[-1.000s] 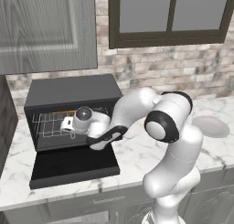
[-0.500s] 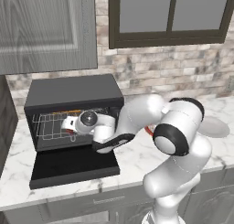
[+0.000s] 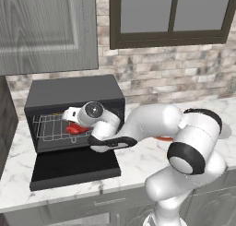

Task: Open the toaster oven door. Place the hotdog bun on the top rack in the toaster oven and place the steak on the bottom rack.

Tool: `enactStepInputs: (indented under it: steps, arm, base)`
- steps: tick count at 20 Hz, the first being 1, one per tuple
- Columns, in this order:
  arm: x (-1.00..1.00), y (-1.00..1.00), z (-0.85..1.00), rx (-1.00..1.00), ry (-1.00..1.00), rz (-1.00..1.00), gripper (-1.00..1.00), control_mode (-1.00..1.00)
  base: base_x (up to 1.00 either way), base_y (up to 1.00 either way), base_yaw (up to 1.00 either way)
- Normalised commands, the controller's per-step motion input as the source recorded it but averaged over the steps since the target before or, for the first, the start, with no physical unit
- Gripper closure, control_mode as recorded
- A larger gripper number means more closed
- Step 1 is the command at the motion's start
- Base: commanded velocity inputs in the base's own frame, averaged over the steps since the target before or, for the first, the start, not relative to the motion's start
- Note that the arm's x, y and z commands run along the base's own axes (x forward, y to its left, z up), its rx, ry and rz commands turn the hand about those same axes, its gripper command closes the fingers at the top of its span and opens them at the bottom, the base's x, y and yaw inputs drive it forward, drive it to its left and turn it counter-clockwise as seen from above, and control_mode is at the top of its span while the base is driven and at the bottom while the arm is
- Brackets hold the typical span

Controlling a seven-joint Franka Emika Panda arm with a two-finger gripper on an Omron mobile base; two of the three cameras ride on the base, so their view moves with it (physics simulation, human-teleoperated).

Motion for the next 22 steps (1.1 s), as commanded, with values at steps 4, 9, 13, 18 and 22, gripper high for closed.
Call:
enactStepInputs:
  steps: [4, 9, 13, 18, 22]
  arm:
    - [-1.00, -0.07, 0.78, 0.00, 0.05, 0.06, -1.00, -1.00]
    - [-0.77, -0.33, 1.00, 0.00, 0.14, 0.00, -1.00, -1.00]
    - [-0.56, -0.63, 1.00, 0.00, 0.19, 0.00, -1.00, -1.00]
    - [-0.20, -0.89, 0.86, 0.01, 0.14, -0.03, -1.00, -1.00]
    - [0.00, -1.00, 0.58, 0.09, 0.11, -0.07, -1.00, -1.00]
  base:
    - [0.00, 0.00, 0.00]
    - [0.00, 0.00, 0.00]
    - [0.00, 0.00, 0.00]
    - [0.00, 0.00, 0.00]
    - [0.00, 0.00, 0.00]
